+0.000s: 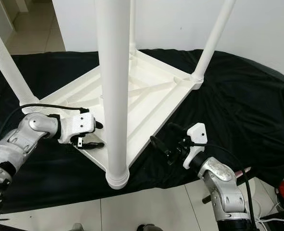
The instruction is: Building children table
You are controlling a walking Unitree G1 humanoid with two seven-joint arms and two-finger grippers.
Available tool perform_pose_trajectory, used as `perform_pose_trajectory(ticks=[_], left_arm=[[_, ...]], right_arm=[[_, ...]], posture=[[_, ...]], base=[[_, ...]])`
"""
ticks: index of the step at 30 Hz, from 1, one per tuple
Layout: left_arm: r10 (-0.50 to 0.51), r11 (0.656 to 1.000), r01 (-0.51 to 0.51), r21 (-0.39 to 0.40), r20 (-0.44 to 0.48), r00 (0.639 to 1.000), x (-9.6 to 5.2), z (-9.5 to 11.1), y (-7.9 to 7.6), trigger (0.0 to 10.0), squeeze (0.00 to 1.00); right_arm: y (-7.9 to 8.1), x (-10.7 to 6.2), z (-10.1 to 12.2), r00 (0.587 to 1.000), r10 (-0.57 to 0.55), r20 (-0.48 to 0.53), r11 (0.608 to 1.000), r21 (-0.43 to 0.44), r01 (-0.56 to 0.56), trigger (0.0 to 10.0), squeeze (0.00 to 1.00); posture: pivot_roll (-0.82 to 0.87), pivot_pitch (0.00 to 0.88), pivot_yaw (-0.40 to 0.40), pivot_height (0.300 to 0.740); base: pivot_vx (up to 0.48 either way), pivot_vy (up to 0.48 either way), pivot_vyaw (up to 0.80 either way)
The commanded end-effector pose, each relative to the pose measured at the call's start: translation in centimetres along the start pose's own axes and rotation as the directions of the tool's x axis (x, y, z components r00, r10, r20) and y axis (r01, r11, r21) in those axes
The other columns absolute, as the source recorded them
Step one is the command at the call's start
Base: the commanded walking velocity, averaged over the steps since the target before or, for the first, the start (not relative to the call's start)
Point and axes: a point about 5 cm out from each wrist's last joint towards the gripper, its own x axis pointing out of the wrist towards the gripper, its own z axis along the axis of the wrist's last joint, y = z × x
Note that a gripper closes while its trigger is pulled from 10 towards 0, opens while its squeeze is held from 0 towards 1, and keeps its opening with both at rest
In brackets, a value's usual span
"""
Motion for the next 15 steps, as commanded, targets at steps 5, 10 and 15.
perform_pose_trajectory(ticks=[5, 10, 15], left_arm=[[-0.137, 0.99, 0.136, -0.026, -0.066, 0.988, 0.97, -1.56, -1.73, 3.6, 0.0], [-0.161, 0.986, 0.16, -0.055, -0.009, 0.987, 1.04, -1.2, -1.62, 0.0, 0.0], [-0.171, 0.983, 0.173, -0.068, 0.03, 0.985, 1.03, -0.98, -1.55, 0.0, 0.0]], right_arm=[[-0.47, -0.27, 0.21, 0.999, -0.033, 0.0, 0.999, -0.017, 0.033, 10.0, 0.0], [-0.58, -0.25, 0.1, 0.999, -0.05, 0.0, 0.999, -0.021, 0.05, 10.0, 0.0], [-0.73, -0.27, 0.07, 0.998, -0.06, 0.0, 0.998, -0.022, 0.06, 10.0, 0.0]], posture=[[-0.01, 0.056, -0.002, 0.74], [-0.01, 0.049, 0.005, 0.74], [-0.01, 0.049, 0.004, 0.74]], base=[[0.0, 0.0, 0.0], [0.0, 0.0, 0.0], [0.0, 0.0, 0.0]])
